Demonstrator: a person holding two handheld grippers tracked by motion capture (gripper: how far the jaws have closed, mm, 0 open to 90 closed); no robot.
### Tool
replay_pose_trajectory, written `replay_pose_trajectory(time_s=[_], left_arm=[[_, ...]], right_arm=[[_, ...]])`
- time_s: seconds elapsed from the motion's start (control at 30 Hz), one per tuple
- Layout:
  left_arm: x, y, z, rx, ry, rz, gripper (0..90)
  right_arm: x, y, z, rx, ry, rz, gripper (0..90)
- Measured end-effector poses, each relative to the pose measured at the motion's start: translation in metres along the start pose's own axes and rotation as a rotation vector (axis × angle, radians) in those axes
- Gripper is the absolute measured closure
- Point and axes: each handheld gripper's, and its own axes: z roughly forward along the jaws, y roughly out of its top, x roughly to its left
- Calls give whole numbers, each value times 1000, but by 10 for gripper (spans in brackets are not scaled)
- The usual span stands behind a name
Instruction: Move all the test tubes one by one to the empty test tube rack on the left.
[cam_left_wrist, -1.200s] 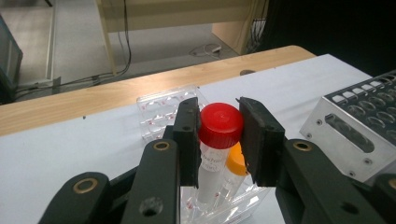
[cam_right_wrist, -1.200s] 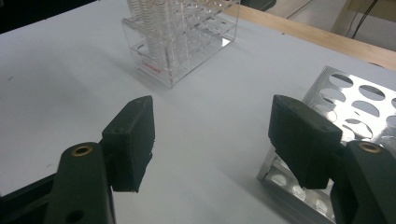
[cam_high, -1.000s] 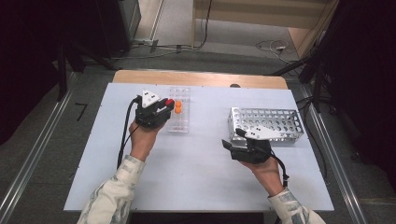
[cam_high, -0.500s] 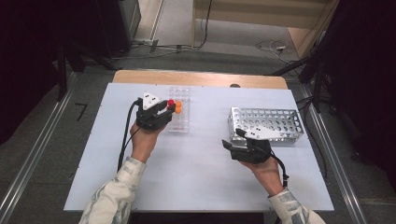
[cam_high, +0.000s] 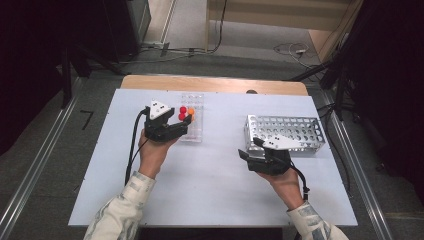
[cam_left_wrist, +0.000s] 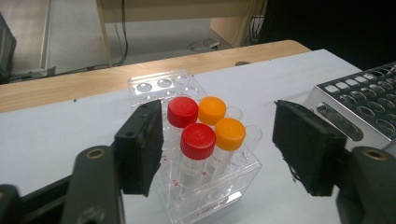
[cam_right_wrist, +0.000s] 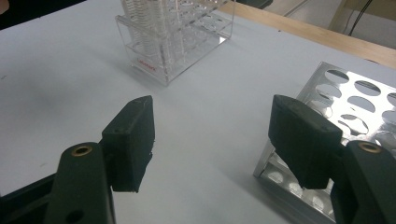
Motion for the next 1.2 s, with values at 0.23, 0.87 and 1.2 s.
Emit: replay_pose_trajectory(time_s=[0.23,0.87,1.2], left_arm=[[-6,-6,-9,9,11,18,227],[3,-35,-35,28,33,-10,214],[-6,-44,-47,18,23,10,207]], right_arm=[[-3,-2,1,8,-5,8,292],[-6,-4,-3,-6,-15,12,281],[-11,-10,-11,-14,-23,22,275]])
